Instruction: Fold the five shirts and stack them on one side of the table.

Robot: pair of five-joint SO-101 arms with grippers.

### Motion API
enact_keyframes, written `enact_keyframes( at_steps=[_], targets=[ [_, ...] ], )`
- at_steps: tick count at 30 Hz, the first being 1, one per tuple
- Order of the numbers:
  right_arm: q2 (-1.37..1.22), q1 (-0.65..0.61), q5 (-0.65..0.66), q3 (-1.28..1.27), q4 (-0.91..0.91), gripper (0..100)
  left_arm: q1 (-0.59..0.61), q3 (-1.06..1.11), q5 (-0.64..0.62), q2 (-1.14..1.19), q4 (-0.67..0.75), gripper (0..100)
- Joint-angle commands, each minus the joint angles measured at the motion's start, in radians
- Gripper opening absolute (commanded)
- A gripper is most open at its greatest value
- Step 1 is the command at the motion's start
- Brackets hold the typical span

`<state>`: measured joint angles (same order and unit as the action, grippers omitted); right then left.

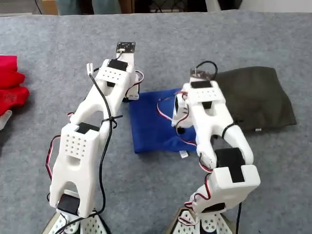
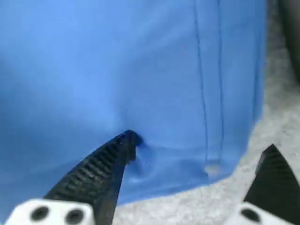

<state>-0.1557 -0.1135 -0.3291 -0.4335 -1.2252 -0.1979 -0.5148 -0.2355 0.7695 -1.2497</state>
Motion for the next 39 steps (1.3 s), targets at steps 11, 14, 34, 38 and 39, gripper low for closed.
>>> enact_keyframes(
  at_steps=[11,14,34,38,39],
  targets=[
    [0.004,0.003,0.025,-0.11,0.158,20.1,0.018,-0.039,0.002,-0.003,-0.005,3],
    [0.004,0.003,0.074,-0.111,0.155,9.9,0.018,-0.039,0.002,-0.003,-0.005,3],
    [0.008,0.11,0.327,0.294,-0.178,1.4,0.312,-0.205,-0.164,0.005,-0.074,3],
    [0.004,0.167,0.445,0.47,-0.262,1.4,0.348,-0.242,-0.169,0.048,-0.075,3],
    [0.004,0.175,0.474,0.504,-0.275,1.4,0.344,-0.251,-0.169,0.057,-0.078,3]
  ],
)
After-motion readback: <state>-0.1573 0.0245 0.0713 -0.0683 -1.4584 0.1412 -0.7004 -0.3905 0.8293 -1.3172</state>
